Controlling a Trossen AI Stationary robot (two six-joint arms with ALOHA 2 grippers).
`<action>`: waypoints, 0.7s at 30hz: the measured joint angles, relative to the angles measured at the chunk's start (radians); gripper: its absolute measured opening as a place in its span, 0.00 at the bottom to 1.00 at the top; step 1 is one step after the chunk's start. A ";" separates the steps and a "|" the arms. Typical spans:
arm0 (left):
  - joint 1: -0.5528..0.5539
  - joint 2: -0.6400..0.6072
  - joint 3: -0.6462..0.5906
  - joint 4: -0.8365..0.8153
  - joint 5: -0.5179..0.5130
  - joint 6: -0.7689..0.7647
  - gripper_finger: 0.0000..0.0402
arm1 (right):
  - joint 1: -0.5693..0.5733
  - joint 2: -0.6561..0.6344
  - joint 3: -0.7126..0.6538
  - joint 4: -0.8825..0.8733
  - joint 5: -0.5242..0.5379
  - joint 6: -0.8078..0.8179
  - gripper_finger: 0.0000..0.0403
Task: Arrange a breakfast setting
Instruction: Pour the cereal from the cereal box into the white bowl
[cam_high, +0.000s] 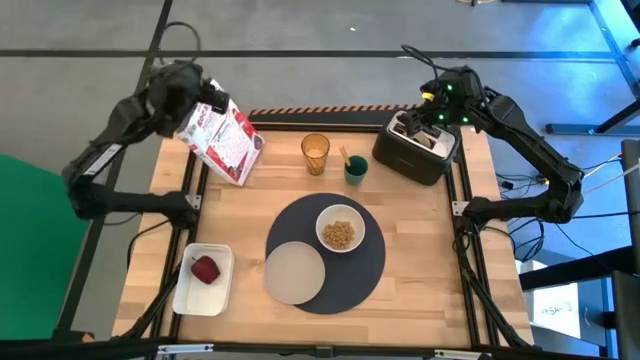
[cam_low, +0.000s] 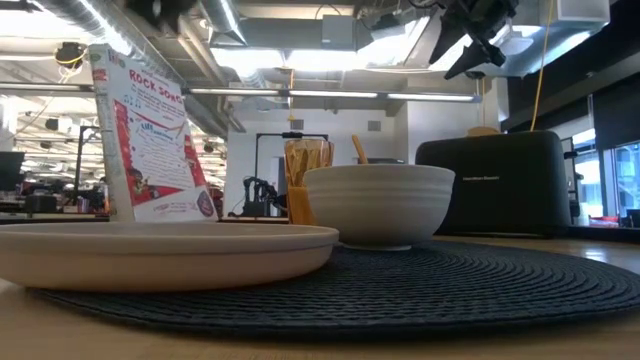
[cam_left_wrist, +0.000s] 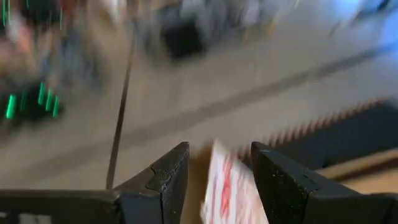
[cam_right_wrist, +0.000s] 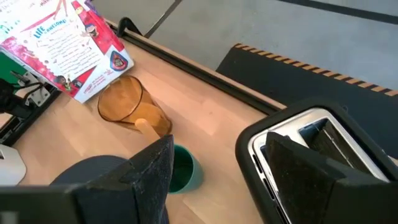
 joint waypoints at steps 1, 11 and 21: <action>0.062 0.023 -0.001 -0.048 0.026 -0.042 0.41 | 0.000 0.000 0.000 0.005 0.000 0.000 0.61; 0.216 0.211 -0.007 -0.106 0.228 -0.193 0.41 | 0.001 -0.012 0.002 -0.045 -0.007 -0.003 0.61; 0.218 0.287 -0.003 -0.098 0.293 -0.205 0.29 | 0.001 -0.064 0.003 -0.075 0.006 -0.013 0.61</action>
